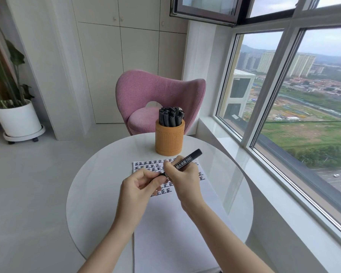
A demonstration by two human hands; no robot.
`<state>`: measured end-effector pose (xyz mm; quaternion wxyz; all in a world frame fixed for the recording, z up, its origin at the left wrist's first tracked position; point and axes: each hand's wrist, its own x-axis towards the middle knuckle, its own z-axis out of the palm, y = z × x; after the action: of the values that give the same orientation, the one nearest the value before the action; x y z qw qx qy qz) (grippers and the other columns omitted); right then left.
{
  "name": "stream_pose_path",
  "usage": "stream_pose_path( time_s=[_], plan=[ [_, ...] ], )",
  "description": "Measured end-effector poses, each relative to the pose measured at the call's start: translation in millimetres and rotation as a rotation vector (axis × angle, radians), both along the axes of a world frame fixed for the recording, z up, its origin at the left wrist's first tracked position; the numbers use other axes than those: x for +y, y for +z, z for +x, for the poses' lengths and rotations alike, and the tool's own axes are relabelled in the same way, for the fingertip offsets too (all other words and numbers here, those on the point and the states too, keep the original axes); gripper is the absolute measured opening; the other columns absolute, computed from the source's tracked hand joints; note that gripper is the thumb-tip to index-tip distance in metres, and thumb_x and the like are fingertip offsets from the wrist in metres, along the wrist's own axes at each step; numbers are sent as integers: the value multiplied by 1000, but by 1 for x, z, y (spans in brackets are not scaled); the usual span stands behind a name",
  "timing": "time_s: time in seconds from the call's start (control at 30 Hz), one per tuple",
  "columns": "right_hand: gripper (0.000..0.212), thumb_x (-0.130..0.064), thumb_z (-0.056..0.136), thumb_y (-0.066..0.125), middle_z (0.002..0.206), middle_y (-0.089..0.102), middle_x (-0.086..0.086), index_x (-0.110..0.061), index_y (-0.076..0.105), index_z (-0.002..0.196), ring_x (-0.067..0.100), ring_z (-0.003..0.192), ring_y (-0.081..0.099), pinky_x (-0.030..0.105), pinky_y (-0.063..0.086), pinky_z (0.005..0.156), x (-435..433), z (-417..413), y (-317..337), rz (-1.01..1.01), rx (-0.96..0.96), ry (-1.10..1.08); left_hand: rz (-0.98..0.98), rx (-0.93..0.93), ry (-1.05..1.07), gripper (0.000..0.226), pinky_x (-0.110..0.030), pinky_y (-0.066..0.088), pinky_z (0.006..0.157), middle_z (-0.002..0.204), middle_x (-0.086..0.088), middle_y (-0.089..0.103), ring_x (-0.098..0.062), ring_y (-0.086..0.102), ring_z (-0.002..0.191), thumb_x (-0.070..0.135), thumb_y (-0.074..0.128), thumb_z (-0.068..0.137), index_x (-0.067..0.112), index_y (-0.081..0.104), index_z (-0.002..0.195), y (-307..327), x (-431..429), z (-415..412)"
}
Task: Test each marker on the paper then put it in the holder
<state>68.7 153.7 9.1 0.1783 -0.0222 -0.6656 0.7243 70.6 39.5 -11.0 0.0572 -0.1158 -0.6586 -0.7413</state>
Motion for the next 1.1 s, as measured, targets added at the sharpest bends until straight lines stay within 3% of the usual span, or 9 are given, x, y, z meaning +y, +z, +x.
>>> stream_pose_path(
  time_s=[0.13, 0.33, 0.43, 0.63, 0.77, 0.83, 0.93, 1.03, 1.1],
  plan=[
    [31, 7, 85, 55, 46, 36, -4, -7, 41, 61, 7, 41, 35, 13, 35, 42, 2, -4, 12, 47, 23, 83, -17, 20, 9, 6, -18, 50, 60, 75, -4, 75, -11, 62, 61, 7, 67, 82, 5, 63, 79, 2, 3, -4],
    [25, -20, 91, 64, 51, 43, -8, -10, 50, 72, 4, 45, 41, 13, 33, 48, 16, -12, 24, 59, -11, 207, -23, 34, 64, 8, -13, 49, 61, 80, -4, 74, -7, 65, 64, 14, 63, 86, 6, 63, 89, 17, 10, -23],
    [13, -12, 94, 58, 58, 51, -6, -9, 56, 82, 2, 48, 44, 12, 34, 50, 27, -17, 27, 105, 24, 196, -27, 53, 33, 9, -13, 49, 61, 82, -5, 74, -5, 67, 69, 14, 61, 88, 5, 63, 91, 26, 18, -34],
    [19, -13, 97, 54, 68, 59, -2, -14, 54, 77, -1, 56, 56, 14, 44, 58, 45, -40, 40, 219, 66, 79, -83, 91, 8, 10, -18, 53, 57, 85, -10, 73, -13, 71, 74, 17, 60, 90, 8, 64, 93, 41, 42, -59],
    [16, -19, 97, 53, 82, 68, 6, -3, 57, 98, 12, 71, 64, 25, 54, 68, 67, -61, 52, 187, 30, 6, -202, 76, 63, 31, -29, 55, 80, 97, -1, 71, -15, 69, 89, 50, 57, 85, 21, 62, 94, 45, 48, -85],
    [20, -19, 99, 49, 82, 68, 10, -1, 51, 109, 18, 67, 68, 36, 59, 66, 84, -69, 59, 168, -47, 53, -320, 149, 138, 22, -12, 48, 81, 100, 3, 69, -11, 64, 93, 37, 57, 90, 17, 63, 96, 48, 44, -96],
    [19, -22, 100, 47, 64, 52, 3, -7, 56, 105, 13, 45, 51, 41, 58, 51, 108, -80, 60, 439, -102, 93, -437, 251, 261, 13, 4, 37, 67, 105, 2, 66, -9, 59, 92, 15, 62, 88, 13, 64, 100, 56, 37, -117],
    [26, -27, 99, 48, 45, 42, -13, -26, 62, 77, 3, 39, 38, 25, 38, 48, 122, -89, 60, 743, -67, 4, -498, 278, 301, 17, -8, 43, 73, 111, -3, 62, -11, 57, 91, 10, 63, 86, 15, 61, 102, 60, 39, -138],
    [23, -25, 97, 51, 40, 42, -17, -24, 67, 81, 1, 39, 38, 19, 29, 49, 130, -94, 63, 762, -36, -26, -553, 297, 306, 19, -27, 49, 82, 111, -6, 58, -14, 57, 91, 11, 63, 85, 16, 61, 103, 61, 44, -147]
  ],
)
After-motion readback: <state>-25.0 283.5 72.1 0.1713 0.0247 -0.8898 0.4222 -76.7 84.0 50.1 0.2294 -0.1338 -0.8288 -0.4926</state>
